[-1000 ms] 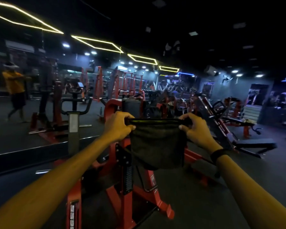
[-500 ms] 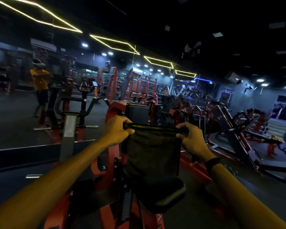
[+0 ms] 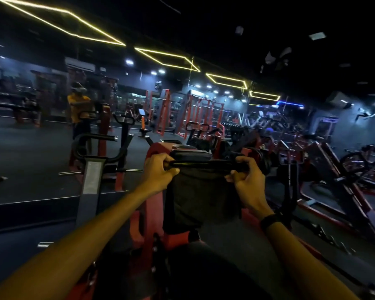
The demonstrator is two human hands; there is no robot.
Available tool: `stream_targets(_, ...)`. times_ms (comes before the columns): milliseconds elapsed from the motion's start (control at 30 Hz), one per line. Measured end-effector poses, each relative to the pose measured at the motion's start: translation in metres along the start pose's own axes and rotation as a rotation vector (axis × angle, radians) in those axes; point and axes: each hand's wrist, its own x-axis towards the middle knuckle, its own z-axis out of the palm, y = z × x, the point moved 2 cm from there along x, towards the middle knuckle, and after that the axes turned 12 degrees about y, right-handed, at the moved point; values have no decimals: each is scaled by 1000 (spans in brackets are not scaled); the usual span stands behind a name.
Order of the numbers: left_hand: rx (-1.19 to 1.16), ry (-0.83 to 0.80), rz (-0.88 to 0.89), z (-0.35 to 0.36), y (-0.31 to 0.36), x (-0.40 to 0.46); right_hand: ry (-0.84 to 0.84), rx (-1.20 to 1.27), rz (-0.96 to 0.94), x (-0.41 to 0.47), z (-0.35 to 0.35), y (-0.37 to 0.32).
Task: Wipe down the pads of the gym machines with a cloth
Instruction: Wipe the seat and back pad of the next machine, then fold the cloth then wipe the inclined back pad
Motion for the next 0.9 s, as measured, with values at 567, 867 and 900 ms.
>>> stream_targets(567, -63, 448, -179, 21, -78, 74, -192, -456, -696, 75, 216, 60)
stream_targets(867, -4, 477, -26, 60, -68, 94, -37, -134, -750, 124, 196, 98)
stream_targets(900, -2, 484, 0, 60, -68, 94, 5, -69, -653, 133, 192, 107)
